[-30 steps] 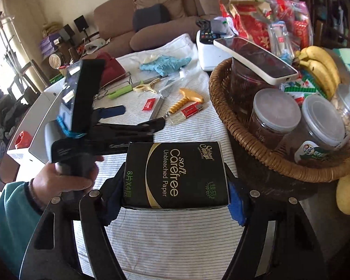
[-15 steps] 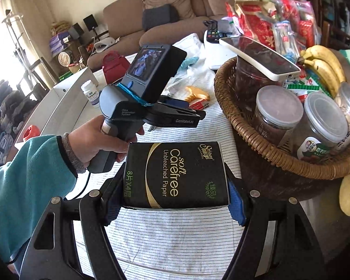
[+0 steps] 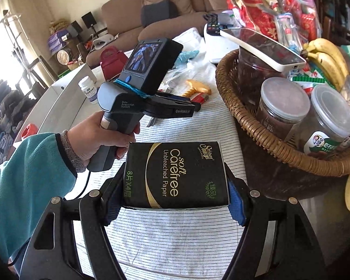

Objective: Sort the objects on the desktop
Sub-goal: 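Grasp the red lighter with the left tool while the right tool holds the tissue pack, then carry the lighter with the left tool and tissue pack with the right tool into the white box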

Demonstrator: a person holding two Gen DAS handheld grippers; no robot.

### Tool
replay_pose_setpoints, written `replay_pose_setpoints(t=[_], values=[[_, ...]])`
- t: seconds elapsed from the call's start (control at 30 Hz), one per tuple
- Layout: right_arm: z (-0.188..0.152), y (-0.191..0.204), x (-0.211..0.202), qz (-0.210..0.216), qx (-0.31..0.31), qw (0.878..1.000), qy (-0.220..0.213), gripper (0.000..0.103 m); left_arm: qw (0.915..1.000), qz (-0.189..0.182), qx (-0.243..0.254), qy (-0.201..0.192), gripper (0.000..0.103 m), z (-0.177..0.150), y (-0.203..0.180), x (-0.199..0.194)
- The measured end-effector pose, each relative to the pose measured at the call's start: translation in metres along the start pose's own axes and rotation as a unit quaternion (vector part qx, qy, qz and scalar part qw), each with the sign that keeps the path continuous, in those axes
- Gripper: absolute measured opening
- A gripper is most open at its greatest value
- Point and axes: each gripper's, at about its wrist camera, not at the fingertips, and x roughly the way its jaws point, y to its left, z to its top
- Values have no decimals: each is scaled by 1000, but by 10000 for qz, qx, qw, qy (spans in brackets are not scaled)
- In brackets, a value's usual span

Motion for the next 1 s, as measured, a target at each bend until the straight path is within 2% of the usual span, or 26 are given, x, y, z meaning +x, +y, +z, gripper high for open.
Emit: replay_pose_setpoints(t=[0.07, 0.17, 0.3, 0.43, 0.53, 0.77, 1.0], values=[[0, 1, -1, -11, 1, 10000, 6, 71, 9999, 96, -52, -13, 22, -8, 2, -4], [1, 4, -1, 0, -3, 10000, 22, 71, 9995, 13, -283, -102, 22, -25, 6, -23], [7, 14, -2, -8, -82, 10000, 10, 71, 9983, -70, -464, -345, 22, -52, 7, -68], [17, 36, -3, 66, -245, 9997, -54, 71, 9962, 95, -648, -572, 22, -76, 18, -119], [28, 61, -3, 59, -469, 9988, -114, 71, 9931, 183, -861, -772, 22, -93, 31, -160], [49, 137, -3, 111, -999, 9945, -296, 71, 9870, 604, -1012, -1097, 22, -133, 63, -247], [68, 217, 11, 354, -1367, 9894, -333, 71, 9759, 928, -1360, -1429, 22, -173, 111, -320]])
